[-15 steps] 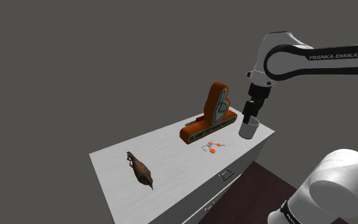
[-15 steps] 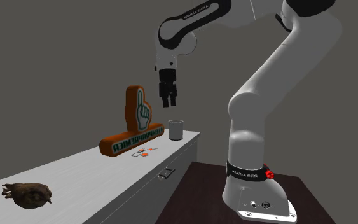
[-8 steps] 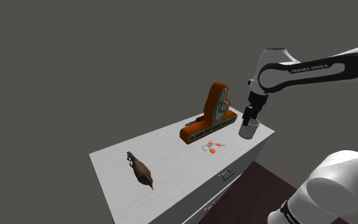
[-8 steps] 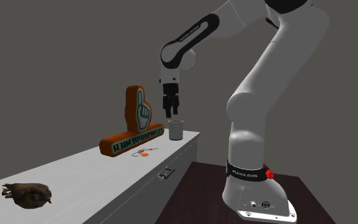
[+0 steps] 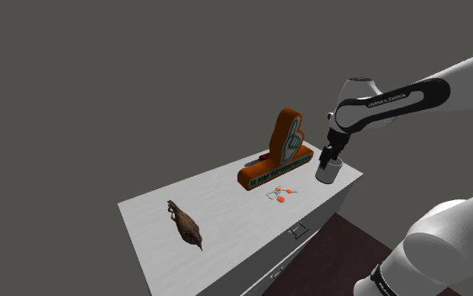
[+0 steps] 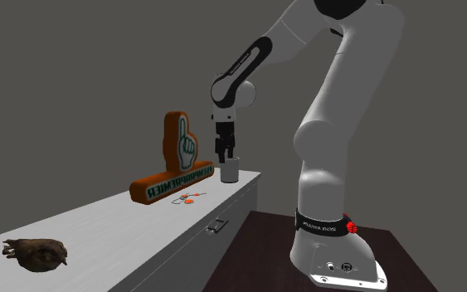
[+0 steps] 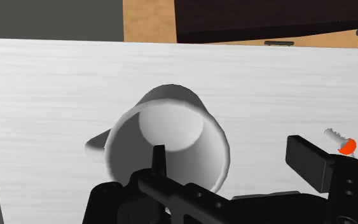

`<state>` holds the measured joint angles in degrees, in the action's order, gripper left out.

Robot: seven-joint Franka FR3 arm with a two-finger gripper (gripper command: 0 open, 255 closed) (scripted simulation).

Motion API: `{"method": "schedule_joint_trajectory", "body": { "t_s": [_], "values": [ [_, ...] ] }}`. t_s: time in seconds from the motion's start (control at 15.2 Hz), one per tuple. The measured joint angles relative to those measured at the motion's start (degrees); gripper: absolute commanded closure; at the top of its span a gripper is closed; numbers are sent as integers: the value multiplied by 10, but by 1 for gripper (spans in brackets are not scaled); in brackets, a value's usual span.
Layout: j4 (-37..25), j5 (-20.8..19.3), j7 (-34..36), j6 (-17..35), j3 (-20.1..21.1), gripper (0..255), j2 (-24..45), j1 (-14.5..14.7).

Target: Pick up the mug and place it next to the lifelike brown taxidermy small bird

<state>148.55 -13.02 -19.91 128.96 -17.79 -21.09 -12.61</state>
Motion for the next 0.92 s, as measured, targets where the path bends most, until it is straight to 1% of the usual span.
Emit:
{"method": "schedule_joint_trajectory", "body": {
  "t_s": [0.33,0.73,0.79,0.92],
  "values": [
    [13,-1,-4,46,-9,0,32,-1],
    [17,-1,-4,53,-10,0,35,-1],
    [17,-1,-4,53,-10,255,35,-1],
    [17,-1,-4,53,-10,255,35,-1]
  ]
}}
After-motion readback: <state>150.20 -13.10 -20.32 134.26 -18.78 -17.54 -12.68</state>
